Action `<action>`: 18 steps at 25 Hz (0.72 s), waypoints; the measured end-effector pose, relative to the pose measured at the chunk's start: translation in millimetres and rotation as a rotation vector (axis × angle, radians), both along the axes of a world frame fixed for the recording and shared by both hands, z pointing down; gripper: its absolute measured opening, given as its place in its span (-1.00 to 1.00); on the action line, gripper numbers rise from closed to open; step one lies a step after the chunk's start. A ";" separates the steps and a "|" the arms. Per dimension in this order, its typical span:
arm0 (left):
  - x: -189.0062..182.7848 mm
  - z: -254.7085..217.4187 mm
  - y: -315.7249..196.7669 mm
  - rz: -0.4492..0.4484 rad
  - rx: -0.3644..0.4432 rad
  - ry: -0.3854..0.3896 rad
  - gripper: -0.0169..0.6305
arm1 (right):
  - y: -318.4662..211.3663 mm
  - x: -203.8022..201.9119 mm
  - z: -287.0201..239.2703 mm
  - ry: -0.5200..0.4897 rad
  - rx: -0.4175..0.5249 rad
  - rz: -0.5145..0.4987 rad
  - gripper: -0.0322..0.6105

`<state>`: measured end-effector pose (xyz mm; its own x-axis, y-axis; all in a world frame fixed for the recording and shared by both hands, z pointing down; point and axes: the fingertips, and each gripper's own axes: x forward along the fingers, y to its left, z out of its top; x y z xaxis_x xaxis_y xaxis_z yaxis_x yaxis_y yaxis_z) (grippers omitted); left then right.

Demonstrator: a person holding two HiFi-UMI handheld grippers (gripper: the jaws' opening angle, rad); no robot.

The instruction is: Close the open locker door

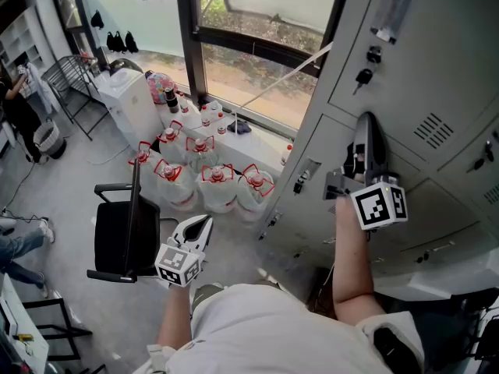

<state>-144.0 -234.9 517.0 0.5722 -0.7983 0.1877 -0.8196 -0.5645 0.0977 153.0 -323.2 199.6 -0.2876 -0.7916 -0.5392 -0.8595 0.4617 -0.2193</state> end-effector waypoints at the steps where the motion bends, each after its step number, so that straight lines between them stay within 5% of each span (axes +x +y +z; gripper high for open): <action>1: -0.6 -0.3 0.6 0.000 0.000 0.001 -0.94 | -0.3 0.3 -0.5 -0.006 -0.001 0.002 -0.93; 18: 8.2 1.5 14.7 0.083 -0.012 0.008 -0.94 | 27.0 -17.1 42.2 -0.045 -0.070 -0.125 -0.92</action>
